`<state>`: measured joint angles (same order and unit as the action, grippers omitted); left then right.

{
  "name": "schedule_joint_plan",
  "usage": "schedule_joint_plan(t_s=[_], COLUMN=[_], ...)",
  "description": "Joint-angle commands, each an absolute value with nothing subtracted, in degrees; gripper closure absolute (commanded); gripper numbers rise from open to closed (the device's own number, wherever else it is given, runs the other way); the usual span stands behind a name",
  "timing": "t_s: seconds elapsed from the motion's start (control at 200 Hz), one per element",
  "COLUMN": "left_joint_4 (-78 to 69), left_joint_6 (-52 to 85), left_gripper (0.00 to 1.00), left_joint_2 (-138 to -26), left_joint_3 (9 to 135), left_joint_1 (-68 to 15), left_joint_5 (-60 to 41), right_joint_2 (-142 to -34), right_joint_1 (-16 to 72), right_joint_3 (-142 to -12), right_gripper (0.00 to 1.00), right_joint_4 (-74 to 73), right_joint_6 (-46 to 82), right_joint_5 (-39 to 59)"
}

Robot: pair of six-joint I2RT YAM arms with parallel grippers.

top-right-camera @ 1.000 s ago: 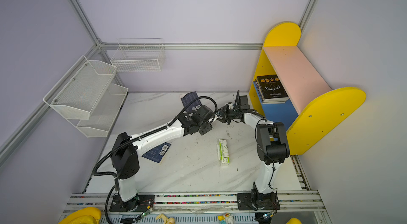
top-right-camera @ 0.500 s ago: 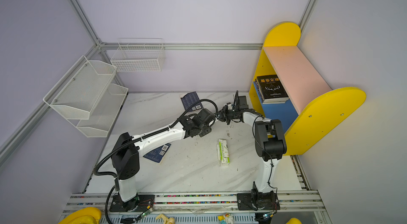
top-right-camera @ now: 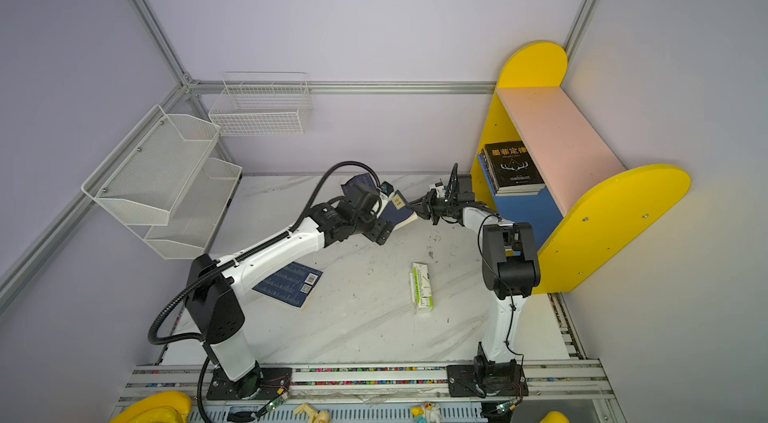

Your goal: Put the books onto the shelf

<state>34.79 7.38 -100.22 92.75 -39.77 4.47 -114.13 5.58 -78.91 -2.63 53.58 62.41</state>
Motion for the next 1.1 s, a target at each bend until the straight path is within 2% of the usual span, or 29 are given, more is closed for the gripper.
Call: schedule_joint_plan(t_s=[0.0,0.105,0.195,0.525,0.685,0.85,0.915,1.095], left_joint_4=[29.2,20.1,10.3,-6.3,-19.2,-30.6,-33.4,-32.7], left_joint_6=[26.2,39.1,49.3,63.7,72.2,78.1,79.4,79.2], left_gripper=[0.0,0.0,0.0,0.05,0.28,0.47,0.56,0.82], left_joint_2=[-97.0,-100.0,-101.9,-107.7,-111.6,-113.4,-113.9,-115.2], left_joint_3=[89.1,86.2,83.7,82.2,82.1,81.8,81.9,85.4], left_joint_1=[-30.4,-24.1,-21.8,-21.5,-21.5,-21.5,-21.5,-21.4], left_joint_5=[-19.1,-37.1,-43.6,-47.4,-48.1,-46.7,-45.8,-45.5], right_joint_2=[-113.8,-112.2,-110.9,-112.2,-116.0,-122.7,-124.2,-123.4], right_joint_1=[5.4,5.4,5.4,5.5,5.4,5.5,5.9,6.6], right_joint_3=[-83.5,-84.9,-84.5,-80.4,-79.1,-78.6,-78.4,-77.0], right_gripper=[1.0,1.0,1.0,1.0,1.0,1.0,1.0,1.0], right_joint_4=[-7.7,-11.1,-17.2,-51.4,-74.1,-101.3,-103.7,-98.5], right_joint_6=[48.3,44.3,45.5,70.5,89.7,112.3,114.4,109.5], right_joint_5=[65.7,67.9,69.8,71.1,69.8,63.8,62.9,63.1])
